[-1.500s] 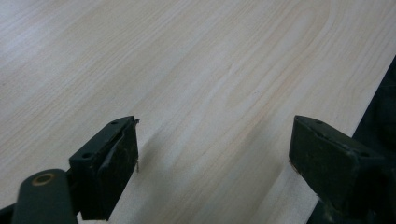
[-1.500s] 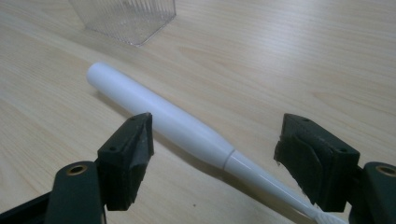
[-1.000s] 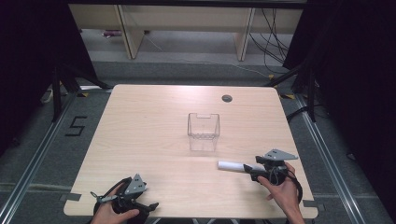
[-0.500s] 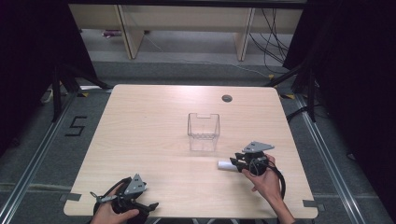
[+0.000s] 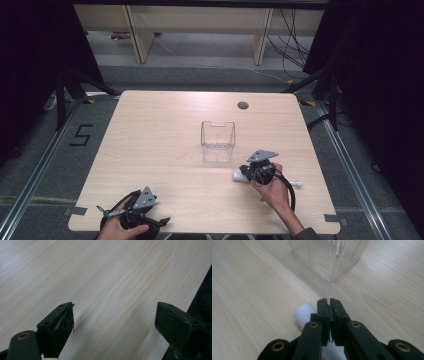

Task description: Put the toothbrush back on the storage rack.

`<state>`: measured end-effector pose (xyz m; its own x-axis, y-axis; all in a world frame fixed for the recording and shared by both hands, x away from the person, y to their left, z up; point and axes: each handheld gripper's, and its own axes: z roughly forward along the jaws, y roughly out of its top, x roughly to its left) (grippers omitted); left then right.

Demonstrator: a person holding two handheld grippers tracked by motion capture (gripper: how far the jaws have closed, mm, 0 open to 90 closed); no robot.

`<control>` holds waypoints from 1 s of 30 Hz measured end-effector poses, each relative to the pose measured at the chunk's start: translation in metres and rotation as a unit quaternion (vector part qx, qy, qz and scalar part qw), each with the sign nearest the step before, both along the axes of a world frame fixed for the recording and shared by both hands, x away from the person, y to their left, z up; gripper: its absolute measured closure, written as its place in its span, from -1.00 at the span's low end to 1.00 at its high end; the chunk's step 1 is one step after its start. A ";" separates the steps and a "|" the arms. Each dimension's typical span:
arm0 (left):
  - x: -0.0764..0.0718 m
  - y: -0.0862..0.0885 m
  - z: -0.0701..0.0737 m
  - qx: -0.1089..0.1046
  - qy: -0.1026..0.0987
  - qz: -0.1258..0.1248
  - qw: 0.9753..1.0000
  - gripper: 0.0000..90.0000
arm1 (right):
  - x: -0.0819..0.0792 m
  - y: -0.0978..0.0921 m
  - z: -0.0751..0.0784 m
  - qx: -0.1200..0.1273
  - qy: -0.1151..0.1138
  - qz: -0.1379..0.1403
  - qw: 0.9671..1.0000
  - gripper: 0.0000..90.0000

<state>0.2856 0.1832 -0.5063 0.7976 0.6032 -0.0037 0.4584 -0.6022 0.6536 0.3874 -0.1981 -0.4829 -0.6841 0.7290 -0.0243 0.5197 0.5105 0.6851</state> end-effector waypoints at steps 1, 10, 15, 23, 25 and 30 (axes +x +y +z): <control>0.000 0.000 0.000 -0.002 -0.004 0.002 1.000 -0.66 | 0.000 0.002 0.000 0.003 0.011 -0.006 1.000 0.95; 0.000 0.000 -0.001 -0.002 -0.003 0.002 1.000 -0.66 | 0.007 0.007 -0.004 -0.003 0.019 0.000 1.000 0.95; -0.001 0.000 0.000 -0.002 -0.003 0.002 1.000 -0.66 | 0.007 0.010 -0.007 -0.008 0.019 0.005 1.000 0.93; -0.002 0.001 0.000 -0.003 -0.003 0.002 1.000 -0.66 | 0.001 0.018 -0.010 -0.011 0.020 0.037 0.999 0.92; -0.002 0.001 0.000 -0.004 -0.005 0.003 1.000 -0.66 | -0.002 0.019 -0.011 -0.016 0.018 0.037 0.999 0.92; -0.002 0.002 0.001 -0.006 -0.001 0.001 1.000 -0.66 | -0.006 0.017 -0.010 -0.026 0.017 0.054 0.998 0.91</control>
